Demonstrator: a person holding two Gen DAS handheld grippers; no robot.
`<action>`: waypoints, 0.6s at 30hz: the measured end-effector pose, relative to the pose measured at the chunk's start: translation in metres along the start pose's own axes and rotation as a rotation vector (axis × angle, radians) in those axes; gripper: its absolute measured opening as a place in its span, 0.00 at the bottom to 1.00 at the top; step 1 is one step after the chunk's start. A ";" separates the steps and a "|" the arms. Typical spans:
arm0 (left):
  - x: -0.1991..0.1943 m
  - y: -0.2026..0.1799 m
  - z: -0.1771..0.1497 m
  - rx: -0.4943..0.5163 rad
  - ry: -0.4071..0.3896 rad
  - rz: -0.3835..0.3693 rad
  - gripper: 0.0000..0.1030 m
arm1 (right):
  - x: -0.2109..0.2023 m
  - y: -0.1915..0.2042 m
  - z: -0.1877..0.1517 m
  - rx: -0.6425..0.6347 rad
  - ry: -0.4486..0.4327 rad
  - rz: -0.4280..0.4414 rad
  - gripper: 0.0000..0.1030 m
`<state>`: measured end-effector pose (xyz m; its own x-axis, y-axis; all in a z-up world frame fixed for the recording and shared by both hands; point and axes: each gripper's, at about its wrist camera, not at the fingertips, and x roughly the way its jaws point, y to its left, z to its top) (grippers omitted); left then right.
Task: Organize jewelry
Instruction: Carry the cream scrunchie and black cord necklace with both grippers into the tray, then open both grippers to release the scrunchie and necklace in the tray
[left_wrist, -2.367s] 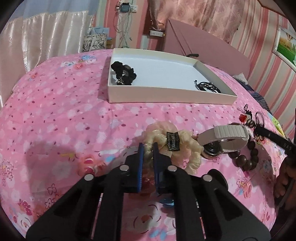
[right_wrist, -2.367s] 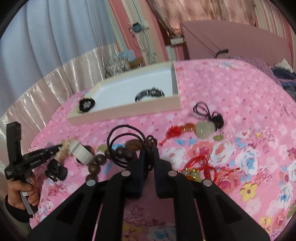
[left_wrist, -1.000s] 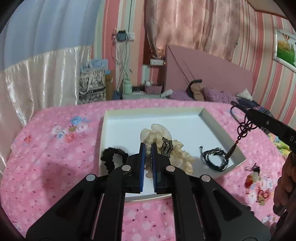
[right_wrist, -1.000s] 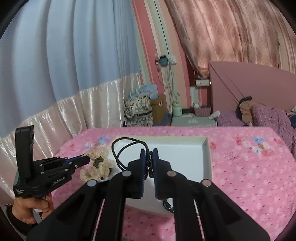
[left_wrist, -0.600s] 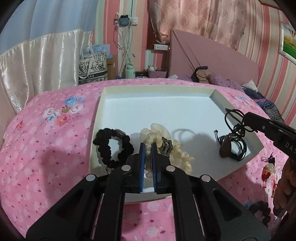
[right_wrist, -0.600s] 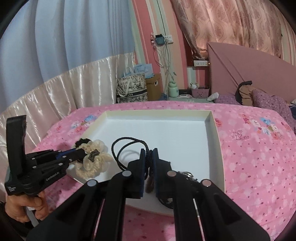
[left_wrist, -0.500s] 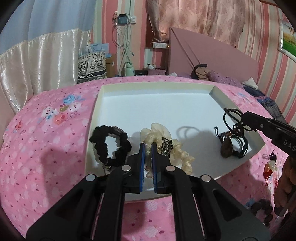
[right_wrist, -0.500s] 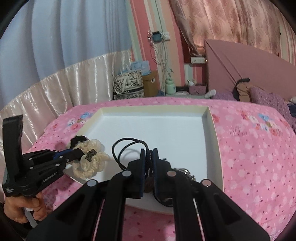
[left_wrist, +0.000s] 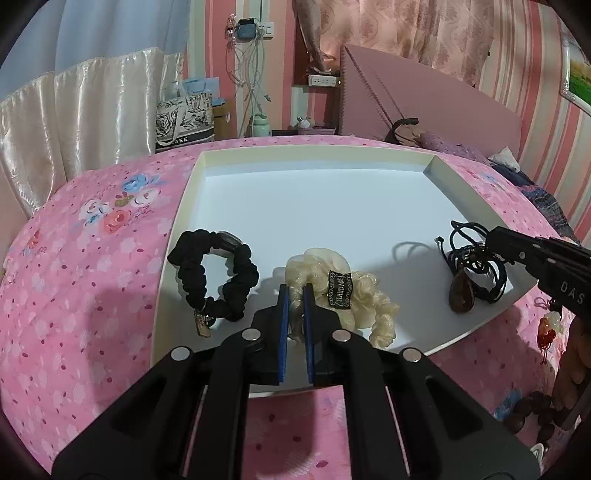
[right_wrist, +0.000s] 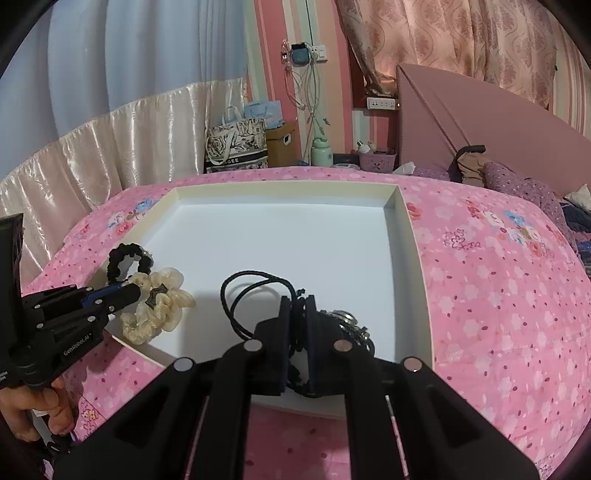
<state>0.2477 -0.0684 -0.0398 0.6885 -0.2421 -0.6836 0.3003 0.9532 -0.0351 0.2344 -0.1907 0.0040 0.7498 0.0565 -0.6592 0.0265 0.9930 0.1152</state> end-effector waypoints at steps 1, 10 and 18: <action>0.000 0.000 0.000 -0.002 -0.001 0.002 0.05 | 0.001 -0.001 -0.001 0.002 0.003 -0.001 0.07; 0.004 0.001 -0.001 -0.014 0.013 0.015 0.09 | 0.008 -0.008 -0.003 0.018 0.023 -0.035 0.11; 0.002 0.001 0.000 -0.017 -0.003 0.035 0.53 | 0.001 -0.011 -0.004 0.036 0.002 -0.042 0.46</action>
<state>0.2495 -0.0680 -0.0412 0.7005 -0.2096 -0.6822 0.2653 0.9639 -0.0237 0.2325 -0.2014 -0.0009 0.7464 0.0153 -0.6653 0.0817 0.9901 0.1144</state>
